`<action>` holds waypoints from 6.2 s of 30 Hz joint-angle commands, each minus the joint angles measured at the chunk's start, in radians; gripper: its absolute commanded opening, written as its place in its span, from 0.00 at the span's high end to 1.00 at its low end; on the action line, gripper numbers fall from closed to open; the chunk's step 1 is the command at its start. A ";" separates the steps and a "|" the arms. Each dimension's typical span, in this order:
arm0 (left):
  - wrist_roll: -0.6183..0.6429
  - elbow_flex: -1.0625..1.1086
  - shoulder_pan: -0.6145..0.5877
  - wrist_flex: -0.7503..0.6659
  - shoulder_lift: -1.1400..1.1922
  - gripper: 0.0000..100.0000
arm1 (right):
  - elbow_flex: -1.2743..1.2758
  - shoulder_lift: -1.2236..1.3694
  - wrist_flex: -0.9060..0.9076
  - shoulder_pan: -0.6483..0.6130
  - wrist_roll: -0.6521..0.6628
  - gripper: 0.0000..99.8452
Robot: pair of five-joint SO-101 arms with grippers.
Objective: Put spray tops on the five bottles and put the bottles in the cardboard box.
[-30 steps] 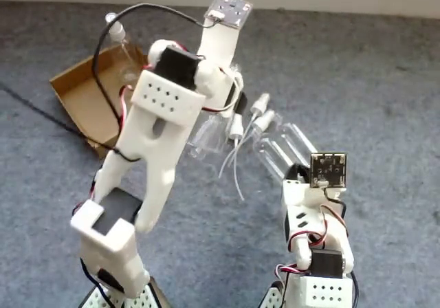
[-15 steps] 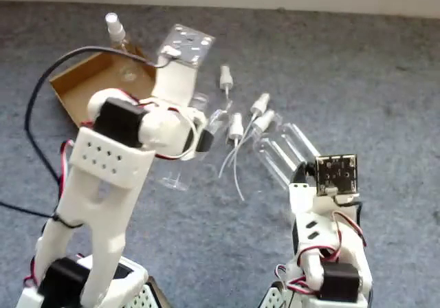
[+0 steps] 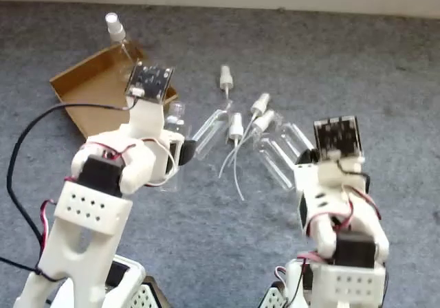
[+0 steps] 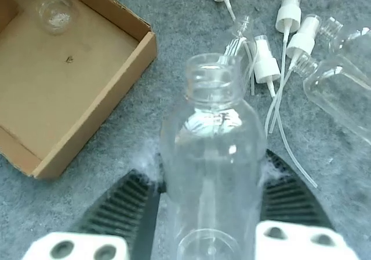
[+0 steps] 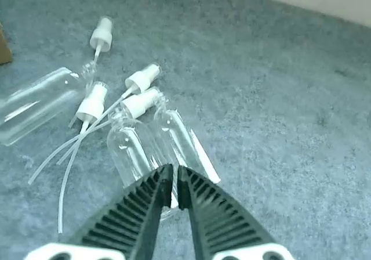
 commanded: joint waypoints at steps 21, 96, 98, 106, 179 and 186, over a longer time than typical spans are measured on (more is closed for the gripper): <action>-0.009 0.512 -0.073 -0.439 -0.381 0.88 | -0.825 1.129 0.205 -0.366 -0.261 0.92; -0.227 0.963 0.246 -0.468 -1.029 0.88 | -2.238 1.583 0.668 -0.305 -0.336 0.99; -0.227 0.983 0.246 -0.497 -1.029 0.88 | -2.238 1.527 0.668 -0.311 -0.336 0.99; -0.226 1.052 0.341 -0.620 -1.029 0.88 | -2.187 1.300 0.670 -0.312 -0.336 0.99; -0.226 1.052 0.527 -0.624 -1.029 0.89 | -0.475 0.185 -0.246 -0.493 -0.336 0.99; -0.222 1.049 0.461 -0.624 -1.029 0.89 | -0.495 0.116 -0.249 -0.493 -0.336 0.99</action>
